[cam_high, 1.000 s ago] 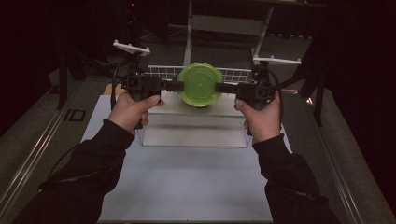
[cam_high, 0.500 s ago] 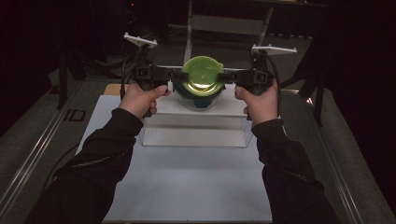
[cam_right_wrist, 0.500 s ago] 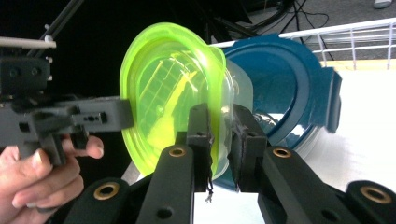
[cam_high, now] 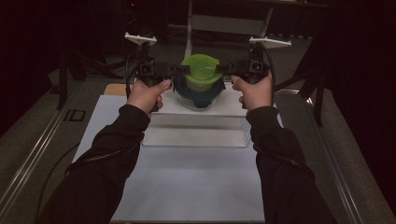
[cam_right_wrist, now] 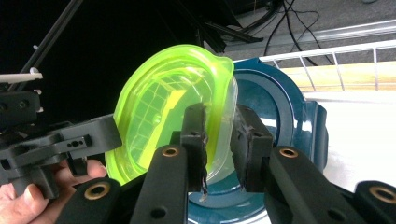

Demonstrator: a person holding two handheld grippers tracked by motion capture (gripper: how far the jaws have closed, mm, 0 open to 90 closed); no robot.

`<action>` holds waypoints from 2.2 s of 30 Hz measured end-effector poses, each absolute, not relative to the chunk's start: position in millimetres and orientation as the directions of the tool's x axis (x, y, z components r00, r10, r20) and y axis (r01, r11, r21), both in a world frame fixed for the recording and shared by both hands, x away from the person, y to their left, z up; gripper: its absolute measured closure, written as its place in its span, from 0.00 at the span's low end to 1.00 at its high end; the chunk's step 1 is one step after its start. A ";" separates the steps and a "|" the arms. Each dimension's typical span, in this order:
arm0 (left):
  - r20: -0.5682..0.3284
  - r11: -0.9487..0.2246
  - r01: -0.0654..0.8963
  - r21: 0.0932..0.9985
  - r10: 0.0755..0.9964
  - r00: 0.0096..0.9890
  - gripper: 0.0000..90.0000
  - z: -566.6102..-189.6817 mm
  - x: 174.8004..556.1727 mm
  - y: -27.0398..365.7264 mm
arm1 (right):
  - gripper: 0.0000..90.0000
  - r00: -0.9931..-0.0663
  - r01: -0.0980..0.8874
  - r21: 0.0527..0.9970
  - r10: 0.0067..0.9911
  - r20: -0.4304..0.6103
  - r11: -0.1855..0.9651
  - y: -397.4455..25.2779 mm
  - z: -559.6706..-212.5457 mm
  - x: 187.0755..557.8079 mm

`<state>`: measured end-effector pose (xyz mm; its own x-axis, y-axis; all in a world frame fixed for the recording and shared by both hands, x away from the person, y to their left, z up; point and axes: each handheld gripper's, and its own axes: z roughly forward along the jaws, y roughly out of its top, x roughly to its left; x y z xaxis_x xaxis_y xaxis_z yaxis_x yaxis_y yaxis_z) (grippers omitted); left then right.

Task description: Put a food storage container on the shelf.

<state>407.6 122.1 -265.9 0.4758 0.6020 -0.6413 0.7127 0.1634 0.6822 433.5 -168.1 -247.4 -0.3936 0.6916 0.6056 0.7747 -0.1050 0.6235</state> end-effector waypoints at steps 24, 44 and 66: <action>-0.515 0.181 0.510 0.841 0.557 0.651 0.22 -270.4 370.7 146.9 | 0.26 -0.530 0.694 0.717 0.630 0.568 -0.062 -187.2 -250.6 413.6; -0.397 0.043 0.439 0.898 0.510 0.763 0.02 -316.1 301.9 145.8 | 0.23 -0.668 0.580 0.811 0.616 0.417 0.080 -197.0 -299.5 352.6; -0.298 -0.077 0.380 0.922 0.487 0.821 0.02 -400.0 246.9 129.7 | 0.22 -0.694 0.569 0.818 0.580 0.427 0.079 -211.6 -393.8 292.7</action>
<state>246.9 129.7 -400.0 0.8214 0.4866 -0.2976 0.3796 -0.0768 0.9220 292.7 -211.6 -393.8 -0.6941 0.5796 0.4269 0.5694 0.0792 0.8182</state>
